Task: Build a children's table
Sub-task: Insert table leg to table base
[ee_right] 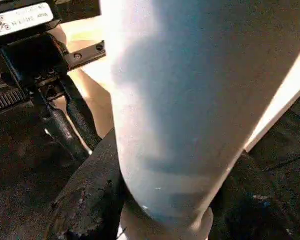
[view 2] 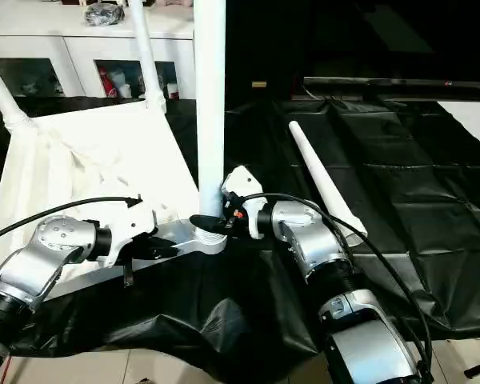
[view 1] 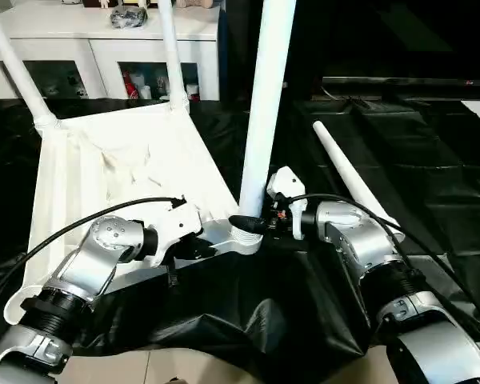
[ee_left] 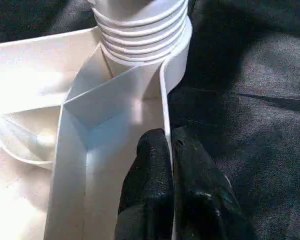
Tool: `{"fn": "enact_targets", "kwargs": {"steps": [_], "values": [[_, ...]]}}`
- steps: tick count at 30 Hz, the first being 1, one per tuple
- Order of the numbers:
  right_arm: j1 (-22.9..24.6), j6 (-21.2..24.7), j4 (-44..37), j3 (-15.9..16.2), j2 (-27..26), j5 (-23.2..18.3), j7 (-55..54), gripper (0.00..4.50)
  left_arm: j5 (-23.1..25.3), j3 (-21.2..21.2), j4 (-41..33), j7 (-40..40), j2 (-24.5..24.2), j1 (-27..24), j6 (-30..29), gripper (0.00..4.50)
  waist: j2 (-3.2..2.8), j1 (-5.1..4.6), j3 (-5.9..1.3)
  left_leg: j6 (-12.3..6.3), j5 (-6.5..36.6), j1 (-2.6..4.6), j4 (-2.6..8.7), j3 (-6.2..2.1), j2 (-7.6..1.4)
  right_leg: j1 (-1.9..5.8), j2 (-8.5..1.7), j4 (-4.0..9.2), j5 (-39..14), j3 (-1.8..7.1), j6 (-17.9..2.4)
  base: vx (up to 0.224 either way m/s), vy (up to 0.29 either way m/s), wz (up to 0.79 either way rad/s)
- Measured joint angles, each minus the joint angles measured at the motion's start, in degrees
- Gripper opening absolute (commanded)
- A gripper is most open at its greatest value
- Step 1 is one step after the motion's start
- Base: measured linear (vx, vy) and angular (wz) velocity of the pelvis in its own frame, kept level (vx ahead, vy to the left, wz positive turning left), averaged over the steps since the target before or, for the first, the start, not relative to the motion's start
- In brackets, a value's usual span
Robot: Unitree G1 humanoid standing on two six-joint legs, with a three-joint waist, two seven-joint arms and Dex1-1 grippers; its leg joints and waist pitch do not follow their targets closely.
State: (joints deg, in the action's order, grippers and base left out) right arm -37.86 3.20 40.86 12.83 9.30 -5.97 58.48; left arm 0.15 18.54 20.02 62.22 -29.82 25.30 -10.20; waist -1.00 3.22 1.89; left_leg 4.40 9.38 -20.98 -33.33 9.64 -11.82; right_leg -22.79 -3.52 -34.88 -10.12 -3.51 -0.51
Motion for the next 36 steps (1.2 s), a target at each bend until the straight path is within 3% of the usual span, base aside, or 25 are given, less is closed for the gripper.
{"fn": "enact_targets", "kwargs": {"steps": [10,19,24,29,36], "values": [[2.4,0.8,-6.1,1.8,5.2,-2.1,15.2,1.90,-1.9,0.8,-4.0,7.3,-2.4,-1.3,0.1,0.00,-0.01,1.78,0.00,0.01,0.1,-0.09,0.41,0.20,-0.02,0.03,-0.01,0.15,-0.5,0.00,-0.4,0.000,0.000,0.00],[2.9,0.4,-6.7,2.1,5.4,-2.2,15.9,1.90,-1.7,0.9,-3.9,7.3,-2.3,-1.3,0.8,0.00,-0.01,2.01,0.00,0.04,0.1,0.02,0.66,0.23,-0.01,0.08,-0.01,0.15,-0.7,-0.05,-0.4,0.000,0.000,0.00],[3.4,-0.1,-6.3,1.8,5.0,-2.1,14.5,1.90,-1.5,0.7,-3.3,6.8,-1.9,-1.3,1.0,0.00,0.00,2.00,0.00,0.05,0.1,0.26,0.66,0.23,-0.02,0.29,-0.01,0.15,-0.9,-0.05,-0.1,0.000,0.000,0.00],[3.4,-1.2,-3.8,1.1,2.9,-2.1,10.4,1.90,-1.5,0.3,-2.4,5.0,-1.7,-1.3,-0.1,0.00,0.02,1.35,0.13,0.05,0.1,0.98,0.67,0.20,-0.02,0.75,0.00,0.10,-0.9,-0.05,-0.1,0.000,0.000,0.00],[3.3,-1.9,-3.0,0.6,1.9,-1.7,8.0,1.90,-1.4,-0.1,-2.1,4.5,-1.7,-1.3,-0.3,0.00,0.06,0.56,0.17,0.05,0.1,0.96,0.67,0.19,0.00,0.78,0.00,0.16,-0.9,-0.02,-0.1,0.000,0.000,0.00]]}}
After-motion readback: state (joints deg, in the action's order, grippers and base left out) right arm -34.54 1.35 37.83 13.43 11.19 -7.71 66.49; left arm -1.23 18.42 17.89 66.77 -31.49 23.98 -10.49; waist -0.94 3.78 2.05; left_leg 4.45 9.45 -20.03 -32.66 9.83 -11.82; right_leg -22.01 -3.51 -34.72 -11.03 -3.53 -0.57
